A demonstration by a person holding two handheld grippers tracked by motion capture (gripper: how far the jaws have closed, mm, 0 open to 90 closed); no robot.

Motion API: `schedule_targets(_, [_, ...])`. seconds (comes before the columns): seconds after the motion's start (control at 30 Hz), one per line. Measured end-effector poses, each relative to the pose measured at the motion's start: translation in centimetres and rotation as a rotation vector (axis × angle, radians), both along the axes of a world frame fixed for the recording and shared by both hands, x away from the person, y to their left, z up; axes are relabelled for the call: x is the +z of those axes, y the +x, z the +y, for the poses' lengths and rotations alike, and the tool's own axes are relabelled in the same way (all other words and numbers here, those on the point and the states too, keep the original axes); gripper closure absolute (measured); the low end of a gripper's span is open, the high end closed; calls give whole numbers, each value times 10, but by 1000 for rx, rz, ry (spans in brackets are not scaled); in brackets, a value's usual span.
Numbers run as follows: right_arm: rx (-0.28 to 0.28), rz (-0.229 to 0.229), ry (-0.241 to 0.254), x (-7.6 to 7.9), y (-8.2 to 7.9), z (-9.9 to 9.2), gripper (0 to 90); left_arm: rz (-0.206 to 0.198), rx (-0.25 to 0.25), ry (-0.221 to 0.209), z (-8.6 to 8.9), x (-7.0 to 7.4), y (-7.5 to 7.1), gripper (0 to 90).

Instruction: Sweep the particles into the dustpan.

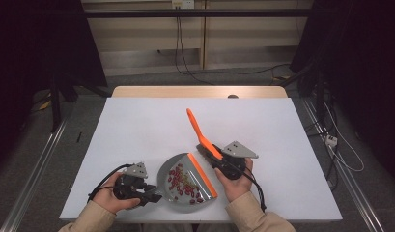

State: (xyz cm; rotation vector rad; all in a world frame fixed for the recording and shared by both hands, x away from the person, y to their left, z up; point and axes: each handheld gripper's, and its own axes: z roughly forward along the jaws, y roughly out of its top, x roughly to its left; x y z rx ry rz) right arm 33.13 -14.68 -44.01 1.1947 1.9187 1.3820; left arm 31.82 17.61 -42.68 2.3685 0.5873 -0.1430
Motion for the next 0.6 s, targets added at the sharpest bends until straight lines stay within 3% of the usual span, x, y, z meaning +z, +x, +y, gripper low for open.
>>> schedule_targets(0.1, [-10, 0, -11, -2, 2, -5, 714, -13, 12, 10, 0, 0, 0, 626])
schedule_targets(0.27, [-36, -24, -44, 0, 3, -14, 713, -1, 13, -5, -1, -1, 0, 626])
schedule_targets(0.3, [-39, -20, -55, 0, 3, -15, 713, -13, 15, 11, -1, 0, 0, 626])
schedule_targets(0.4, [-46, -18, -113, -6, 2, -17, 713, -3, 11, 0, -3, 0, 1, 627])
schedule_targets(0.6, [-8, -43, -157, -12, -9, 3, 708, -7, 11, 9, -8, 0, 5, 627])
